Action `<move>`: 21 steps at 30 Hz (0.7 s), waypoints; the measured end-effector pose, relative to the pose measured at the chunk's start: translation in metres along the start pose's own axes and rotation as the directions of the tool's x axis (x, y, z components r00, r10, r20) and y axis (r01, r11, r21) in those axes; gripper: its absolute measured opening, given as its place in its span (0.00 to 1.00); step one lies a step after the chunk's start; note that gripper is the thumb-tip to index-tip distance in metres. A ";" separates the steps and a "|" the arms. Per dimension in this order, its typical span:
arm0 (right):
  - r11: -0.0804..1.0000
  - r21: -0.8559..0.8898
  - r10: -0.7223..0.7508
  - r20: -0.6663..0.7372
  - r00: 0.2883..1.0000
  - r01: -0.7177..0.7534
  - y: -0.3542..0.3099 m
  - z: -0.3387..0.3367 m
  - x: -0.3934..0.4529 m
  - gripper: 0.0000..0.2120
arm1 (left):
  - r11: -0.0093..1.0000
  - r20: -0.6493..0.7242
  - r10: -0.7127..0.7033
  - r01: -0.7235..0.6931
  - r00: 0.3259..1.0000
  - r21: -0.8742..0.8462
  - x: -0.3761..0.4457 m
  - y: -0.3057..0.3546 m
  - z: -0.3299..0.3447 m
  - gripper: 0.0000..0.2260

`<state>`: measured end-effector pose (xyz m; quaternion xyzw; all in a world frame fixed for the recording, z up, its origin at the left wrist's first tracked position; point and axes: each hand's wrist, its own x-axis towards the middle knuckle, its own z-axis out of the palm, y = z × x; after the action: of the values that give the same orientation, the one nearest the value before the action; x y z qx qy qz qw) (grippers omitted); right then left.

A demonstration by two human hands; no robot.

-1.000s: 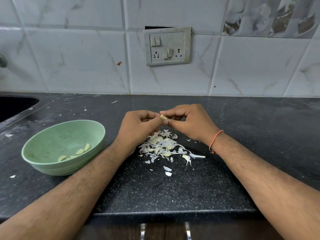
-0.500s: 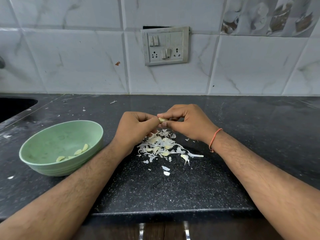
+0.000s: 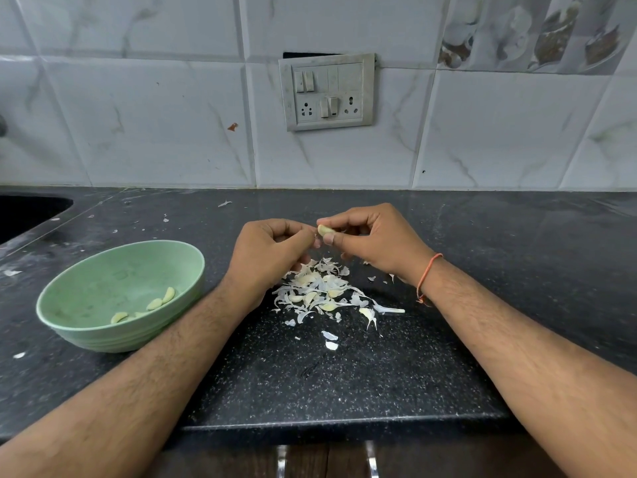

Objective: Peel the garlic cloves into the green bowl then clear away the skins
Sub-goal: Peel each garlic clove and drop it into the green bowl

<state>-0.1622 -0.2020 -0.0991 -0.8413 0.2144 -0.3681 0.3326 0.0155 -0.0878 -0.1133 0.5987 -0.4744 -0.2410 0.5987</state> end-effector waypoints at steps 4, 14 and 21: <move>0.986 0.151 0.071 -0.015 0.997 -0.067 -0.001 0.001 0.000 0.11 | 0.999 -0.015 0.037 -0.037 0.999 -0.013 -0.001 0.000 0.000 0.04; 0.886 0.410 0.210 0.060 0.976 -0.215 -0.006 0.000 -0.002 0.12 | 0.994 -0.008 0.105 -0.104 0.994 0.044 0.001 -0.003 -0.001 0.06; 0.918 0.353 0.180 0.037 0.983 -0.182 -0.009 0.003 -0.003 0.10 | 0.983 -0.002 0.171 -0.170 0.985 0.074 0.000 -0.004 -0.001 0.05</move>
<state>-0.1613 -0.1926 -0.0954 -0.7447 0.2208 -0.3670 0.5118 0.0179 -0.0880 -0.1168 0.5784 -0.5300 -0.1687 0.5968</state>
